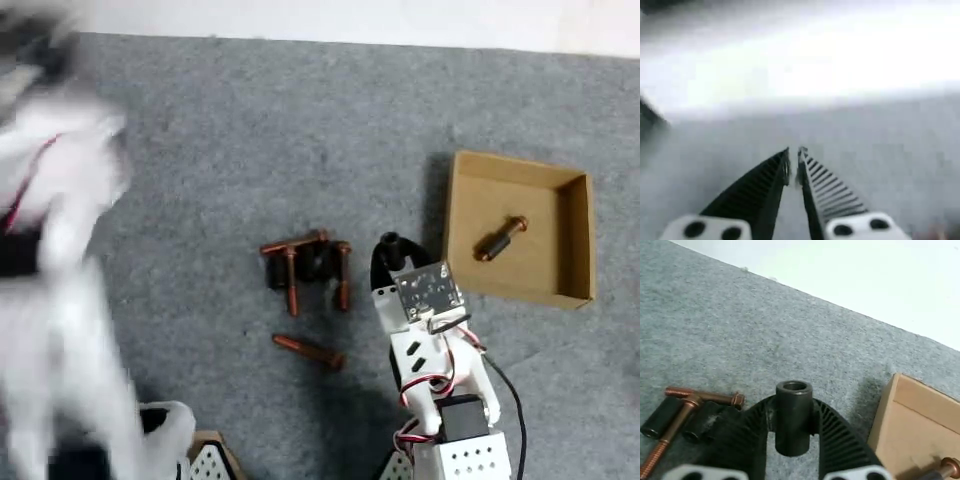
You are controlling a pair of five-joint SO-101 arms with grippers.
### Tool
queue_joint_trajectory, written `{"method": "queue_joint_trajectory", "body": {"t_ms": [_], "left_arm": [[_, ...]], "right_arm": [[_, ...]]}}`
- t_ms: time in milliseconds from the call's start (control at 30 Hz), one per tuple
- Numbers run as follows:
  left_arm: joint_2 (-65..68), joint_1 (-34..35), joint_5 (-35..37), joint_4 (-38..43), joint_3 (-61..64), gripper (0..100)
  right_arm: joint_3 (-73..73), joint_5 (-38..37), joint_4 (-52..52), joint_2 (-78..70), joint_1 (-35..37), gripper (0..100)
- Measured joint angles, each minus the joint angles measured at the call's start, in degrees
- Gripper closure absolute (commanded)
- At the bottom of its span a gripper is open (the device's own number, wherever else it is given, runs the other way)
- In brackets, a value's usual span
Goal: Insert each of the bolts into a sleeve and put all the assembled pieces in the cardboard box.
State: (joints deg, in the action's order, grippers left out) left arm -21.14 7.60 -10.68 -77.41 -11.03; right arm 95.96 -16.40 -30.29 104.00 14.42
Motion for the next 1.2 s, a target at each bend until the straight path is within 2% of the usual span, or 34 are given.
{"method": "queue_joint_trajectory", "body": {"t_ms": [100, 300, 400, 533, 600, 767, 1033, 1200], "left_arm": [[12.7, -5.8, 0.0, -7.5, 0.5, 95], [14.9, -17.3, -0.4, -8.8, 8.5, 95], [15.1, -21.8, -7.1, -6.1, 15.0, 95], [15.1, -24.8, -20.2, 2.7, 26.9, 95], [15.2, -24.6, -21.5, 8.4, 32.4, 94], [15.2, -24.8, -18.5, 16.9, 40.3, 85], [15.2, -26.6, -9.0, 19.7, 42.4, 85], [15.3, -27.1, -1.1, 29.7, 46.6, 85]], "right_arm": [[0.0, 0.0, 0.0, 0.0, 0.0, 99.4], [0.0, 0.0, 0.0, 0.0, 0.0, 99.4], [0.0, 0.0, 0.0, 0.0, 0.0, 99.4], [0.0, 0.0, 0.0, 0.0, 0.0, 99.4], [0.0, 0.0, 0.0, 0.0, 0.0, 99.4], [0.0, 0.0, 0.0, 0.0, 0.0, 99.4], [0.0, 0.0, 0.0, 0.0, 0.0, 99.4], [0.0, 0.0, 0.0, 0.0, 0.0, 99.4]]}}
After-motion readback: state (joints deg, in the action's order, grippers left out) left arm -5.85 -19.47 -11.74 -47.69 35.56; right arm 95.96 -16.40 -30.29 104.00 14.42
